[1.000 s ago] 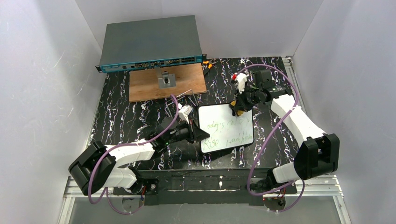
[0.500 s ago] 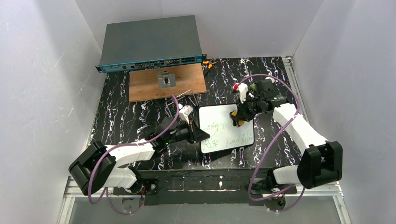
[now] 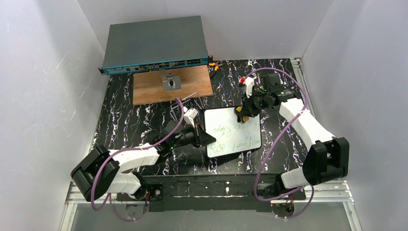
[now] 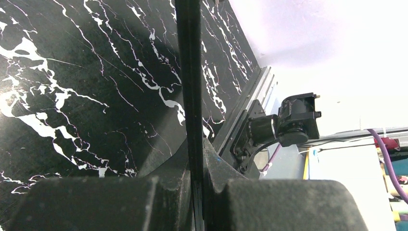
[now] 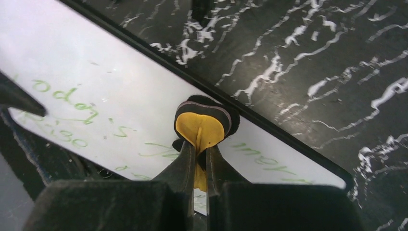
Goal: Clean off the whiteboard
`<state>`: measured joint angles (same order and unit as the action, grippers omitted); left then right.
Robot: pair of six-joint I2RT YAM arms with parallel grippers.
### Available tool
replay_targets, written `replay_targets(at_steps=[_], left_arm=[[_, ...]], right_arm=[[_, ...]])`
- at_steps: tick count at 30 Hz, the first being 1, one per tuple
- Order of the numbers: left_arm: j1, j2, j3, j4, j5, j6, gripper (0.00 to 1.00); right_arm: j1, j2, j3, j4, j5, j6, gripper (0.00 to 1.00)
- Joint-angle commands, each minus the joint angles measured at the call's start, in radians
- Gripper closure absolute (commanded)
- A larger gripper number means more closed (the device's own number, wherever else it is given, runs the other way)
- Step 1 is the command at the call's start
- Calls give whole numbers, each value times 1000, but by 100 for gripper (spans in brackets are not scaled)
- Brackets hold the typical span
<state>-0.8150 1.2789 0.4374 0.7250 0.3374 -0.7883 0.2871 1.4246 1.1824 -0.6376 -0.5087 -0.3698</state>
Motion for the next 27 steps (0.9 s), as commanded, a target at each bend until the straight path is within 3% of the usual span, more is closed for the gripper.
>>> replay_targets(at_steps=[1,4,8,15,21,27], left_arm=[[-15,-24,29,75,89,40,100],[-15,-28,26,74,88,41,100],[-16,-40,10,87,84,37,100],[-15,-29,14,106,109,43,100],[-15,-16,16,112,113,39,100],[-16,-24,17,95,105,52,100]], right_arm=[[40,-53,-14,-47,-149,-87,99],[43,-91,-79,-30,-120,-103,99],[14,-129,-161,66,31,-57,99],[-72,-71,-93,117,118,18,99],[-48,-10,30,16,-41,-28,99],[34,-79,-56,-108,-198,-213,99]])
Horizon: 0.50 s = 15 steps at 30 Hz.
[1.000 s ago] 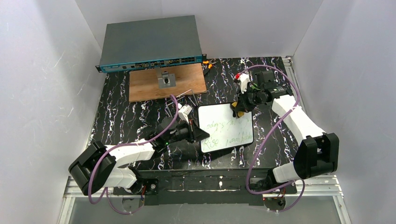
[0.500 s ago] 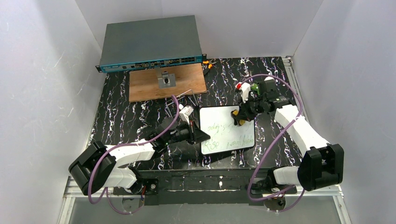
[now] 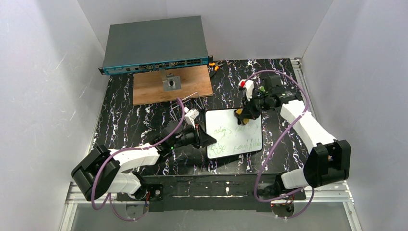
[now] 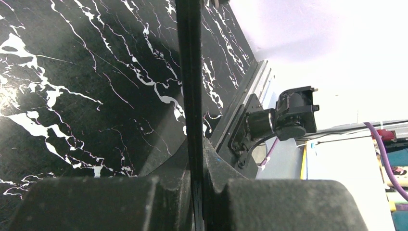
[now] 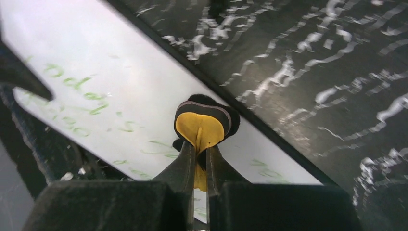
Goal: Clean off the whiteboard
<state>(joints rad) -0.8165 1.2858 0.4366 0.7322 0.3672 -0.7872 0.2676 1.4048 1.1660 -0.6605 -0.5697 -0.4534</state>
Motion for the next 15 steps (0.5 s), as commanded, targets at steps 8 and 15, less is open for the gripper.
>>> replay_targets(at_steps=[8,15], left_arm=[[-14,-27,13,108,90,49,100],[-14,-40,4,105,92,55,100]], right_arm=[[29,-131,-162,6,24,-86,99],[-12,-55,-65,89,182,10,99]])
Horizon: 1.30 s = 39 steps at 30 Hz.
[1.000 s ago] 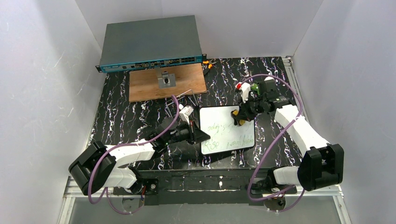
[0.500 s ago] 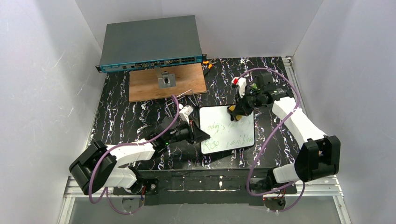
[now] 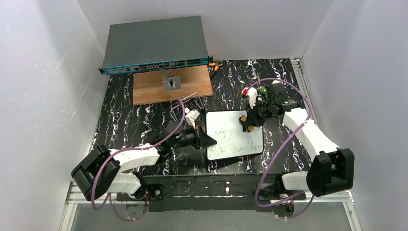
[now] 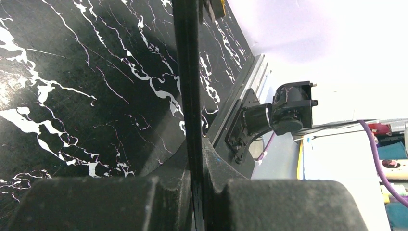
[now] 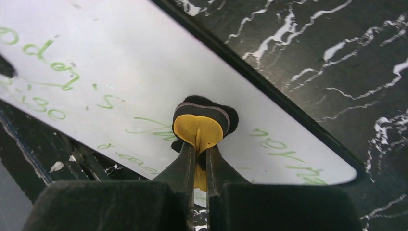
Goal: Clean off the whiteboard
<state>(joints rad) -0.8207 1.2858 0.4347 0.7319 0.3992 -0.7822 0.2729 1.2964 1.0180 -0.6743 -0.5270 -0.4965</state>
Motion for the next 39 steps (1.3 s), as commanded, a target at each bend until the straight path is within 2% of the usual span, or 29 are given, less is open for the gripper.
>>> replay_targets(at_steps=[1,6,8,10,12,13,17,22,31,36,39], left_arm=[[-9,-38,10,103,62,51,100],[-9,-37,15,88,61,56,100],[-9,-42,9,90,58,58,100],[-9,-30,17,96,62,57,100],[-10,-35,14,92,60,59,100],[-9,-41,10,93,54,60,100],[-10,-40,10,98,65,64,100],[-9,-48,10,90,65,67,100],[-9,-44,36,55,73,84,100],[-10,-44,39,51,72,87,100],[-10,-47,40,46,71,91,100]], right_arm=[[-18,70,111,100,141,58,99],[-17,131,240,57,94,65,99],[2,129,246,14,-3,38,99],[81,88,193,-75,-114,-60,99],[94,63,139,-67,-105,-61,99],[90,47,97,-28,-51,-35,99],[-9,45,27,110,100,61,99],[-80,64,31,161,118,101,99],[-23,79,109,8,-109,-46,99],[68,50,71,-55,-151,-134,99],[83,12,18,-48,-150,-159,99]])
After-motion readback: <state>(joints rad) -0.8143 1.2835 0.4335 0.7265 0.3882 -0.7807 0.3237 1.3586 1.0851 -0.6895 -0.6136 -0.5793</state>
